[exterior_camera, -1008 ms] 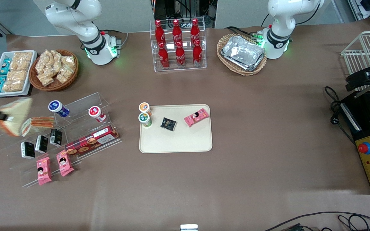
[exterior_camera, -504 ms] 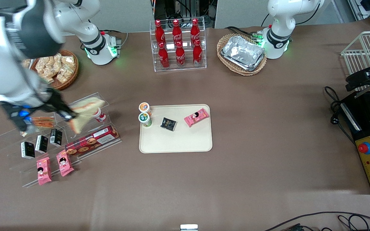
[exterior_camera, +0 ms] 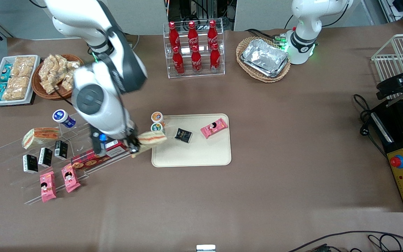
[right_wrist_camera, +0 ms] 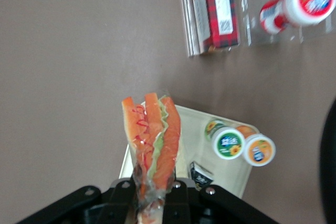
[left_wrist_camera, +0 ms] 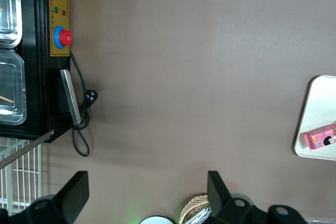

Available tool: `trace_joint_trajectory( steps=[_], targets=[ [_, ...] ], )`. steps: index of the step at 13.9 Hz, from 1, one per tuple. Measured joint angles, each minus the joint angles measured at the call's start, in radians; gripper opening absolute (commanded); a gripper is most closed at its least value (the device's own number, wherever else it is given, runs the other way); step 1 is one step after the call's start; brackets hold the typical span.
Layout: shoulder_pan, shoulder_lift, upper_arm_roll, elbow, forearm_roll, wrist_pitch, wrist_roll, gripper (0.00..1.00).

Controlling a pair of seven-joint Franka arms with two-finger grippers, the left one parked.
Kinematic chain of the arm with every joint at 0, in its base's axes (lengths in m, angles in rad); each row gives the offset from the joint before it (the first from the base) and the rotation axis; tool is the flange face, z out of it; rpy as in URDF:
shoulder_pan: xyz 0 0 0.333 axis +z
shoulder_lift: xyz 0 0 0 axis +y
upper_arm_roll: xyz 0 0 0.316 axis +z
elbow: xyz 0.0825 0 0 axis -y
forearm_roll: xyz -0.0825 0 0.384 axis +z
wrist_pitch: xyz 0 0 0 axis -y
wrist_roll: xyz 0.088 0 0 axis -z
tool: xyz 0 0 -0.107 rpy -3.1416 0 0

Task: Place sandwich on tray
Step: 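Carry the held sandwich over to the cream tray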

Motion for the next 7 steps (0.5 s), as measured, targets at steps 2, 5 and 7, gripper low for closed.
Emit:
trace_joint_trajectory(
  steps=[2, 5, 7],
  targets=[
    [0.005, 0.056, -0.002, 0.001, 0.036, 0.041, 0.079, 0.05],
    [0.028, 0.091, -0.002, 0.0, 0.039, 0.123, 0.235, 0.04],
    [0.086, 0.131, -0.001, 0.0, 0.039, 0.196, 0.401, 0.03]
  ],
)
